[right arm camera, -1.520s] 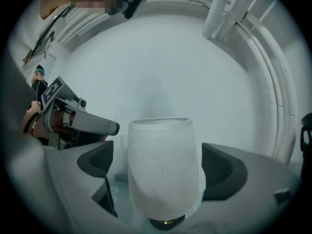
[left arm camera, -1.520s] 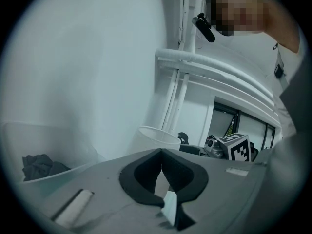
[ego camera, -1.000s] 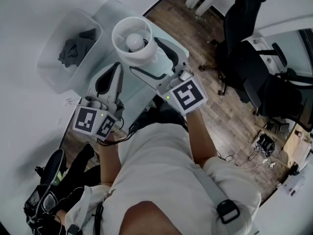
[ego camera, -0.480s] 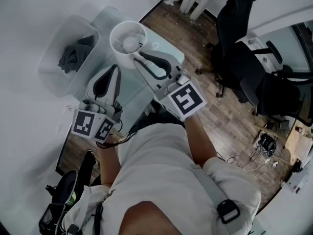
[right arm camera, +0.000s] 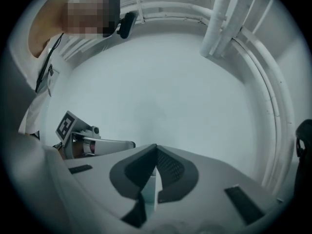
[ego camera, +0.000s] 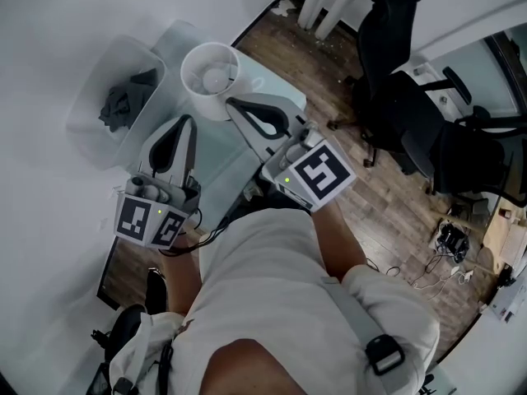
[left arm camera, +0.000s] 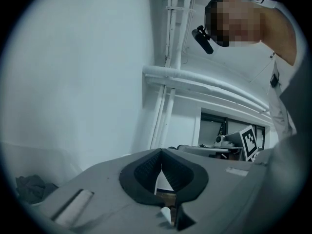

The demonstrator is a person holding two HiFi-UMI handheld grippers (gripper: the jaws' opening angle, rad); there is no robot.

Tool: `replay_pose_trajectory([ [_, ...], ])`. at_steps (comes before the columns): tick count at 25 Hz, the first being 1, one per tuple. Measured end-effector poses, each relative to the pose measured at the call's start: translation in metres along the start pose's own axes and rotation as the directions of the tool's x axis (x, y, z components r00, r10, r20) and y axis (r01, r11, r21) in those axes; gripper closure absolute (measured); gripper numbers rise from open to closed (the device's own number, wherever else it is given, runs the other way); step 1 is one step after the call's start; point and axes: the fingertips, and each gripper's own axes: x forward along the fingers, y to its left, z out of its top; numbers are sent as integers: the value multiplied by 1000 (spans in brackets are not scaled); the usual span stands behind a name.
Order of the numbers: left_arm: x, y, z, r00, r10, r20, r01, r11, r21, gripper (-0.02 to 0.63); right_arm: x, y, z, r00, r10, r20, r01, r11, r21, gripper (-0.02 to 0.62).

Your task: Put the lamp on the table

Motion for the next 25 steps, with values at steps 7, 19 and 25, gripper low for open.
replay_pose_trajectory([
  [7, -4, -9, -4, 999, -28, -15, 28, 1000, 3, 606, -8, -1, 0, 1000, 5, 4, -5, 1000, -15, 598],
  [19, -3, -12, -9, 999, -28, -20, 28, 1000, 0, 606, -12, -1, -8, 1000, -3, 4, 3, 999, -35, 597],
  [25, -2, -14, -9, 999, -27, -25, 27, 1000, 1, 606, -15, -2, -10, 1000, -3, -2, 2, 999, -32, 597],
])
